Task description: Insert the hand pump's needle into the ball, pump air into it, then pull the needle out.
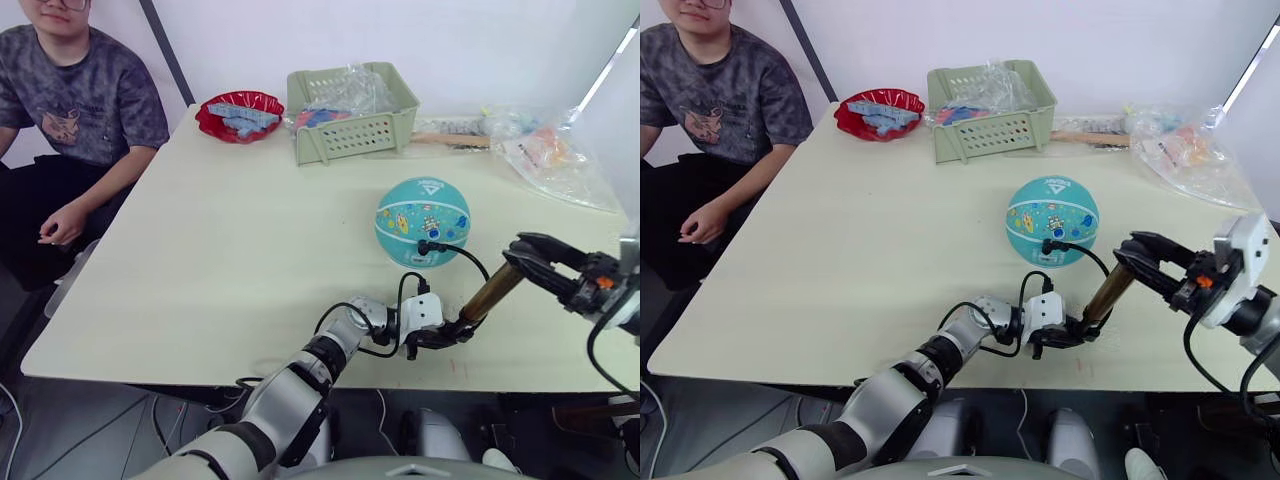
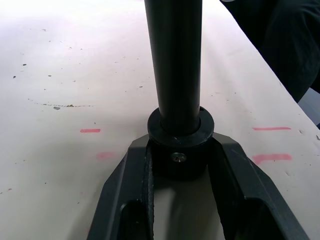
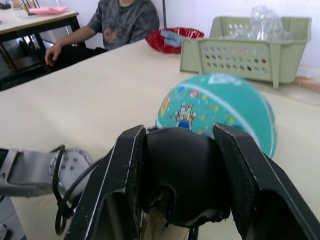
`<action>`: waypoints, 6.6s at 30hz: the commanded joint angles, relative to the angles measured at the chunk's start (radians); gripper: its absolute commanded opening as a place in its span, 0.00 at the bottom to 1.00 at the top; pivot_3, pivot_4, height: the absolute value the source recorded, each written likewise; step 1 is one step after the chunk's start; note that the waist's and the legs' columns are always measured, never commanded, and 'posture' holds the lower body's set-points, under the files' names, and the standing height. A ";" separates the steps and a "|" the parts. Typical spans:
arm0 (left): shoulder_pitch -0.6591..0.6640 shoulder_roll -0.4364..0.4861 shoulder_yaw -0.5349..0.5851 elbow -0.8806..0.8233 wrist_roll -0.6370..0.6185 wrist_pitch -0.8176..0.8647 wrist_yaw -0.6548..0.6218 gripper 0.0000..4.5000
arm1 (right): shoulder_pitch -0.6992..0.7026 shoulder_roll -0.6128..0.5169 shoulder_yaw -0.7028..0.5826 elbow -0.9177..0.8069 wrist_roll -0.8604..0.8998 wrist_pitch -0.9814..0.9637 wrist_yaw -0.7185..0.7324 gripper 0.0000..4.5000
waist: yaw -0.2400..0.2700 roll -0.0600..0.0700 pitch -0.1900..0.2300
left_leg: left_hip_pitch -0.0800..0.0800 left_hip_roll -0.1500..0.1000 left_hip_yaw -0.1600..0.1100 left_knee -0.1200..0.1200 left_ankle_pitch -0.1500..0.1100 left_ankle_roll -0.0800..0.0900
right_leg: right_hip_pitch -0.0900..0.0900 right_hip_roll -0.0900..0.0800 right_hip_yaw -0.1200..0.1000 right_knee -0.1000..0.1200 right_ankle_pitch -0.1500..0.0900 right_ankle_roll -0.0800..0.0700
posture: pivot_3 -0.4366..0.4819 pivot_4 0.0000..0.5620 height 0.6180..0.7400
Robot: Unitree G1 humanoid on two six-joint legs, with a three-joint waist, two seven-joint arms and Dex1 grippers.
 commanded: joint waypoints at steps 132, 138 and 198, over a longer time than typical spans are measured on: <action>0.062 0.074 -0.021 0.104 0.060 0.033 -0.022 0.25 | -0.089 -0.129 -0.265 0.039 0.252 0.082 0.010 0.36 | 0.000 0.000 0.009 | 0.000 0.000 0.000 0.000 0.000 0.000 | 0.000 0.000 -0.001 0.000 0.000 0.000 | 0.48 0.27 0.98; 0.061 0.078 -0.013 0.106 0.055 0.029 -0.024 0.25 | -0.139 -0.181 -0.309 0.058 0.290 0.121 -0.013 0.36 | -0.002 0.001 0.011 | 0.000 0.001 -0.001 0.000 0.000 0.000 | 0.000 0.001 -0.001 0.000 0.000 0.000 | 0.48 0.27 0.98; 0.046 0.067 -0.008 0.122 0.068 0.031 -0.023 0.25 | -0.162 -0.177 -0.291 0.028 0.161 0.070 -0.015 0.36 | -0.019 0.002 0.012 | 0.000 0.000 -0.002 0.000 0.000 0.000 | 0.000 0.001 0.001 0.001 0.000 0.000 | 0.48 0.27 0.98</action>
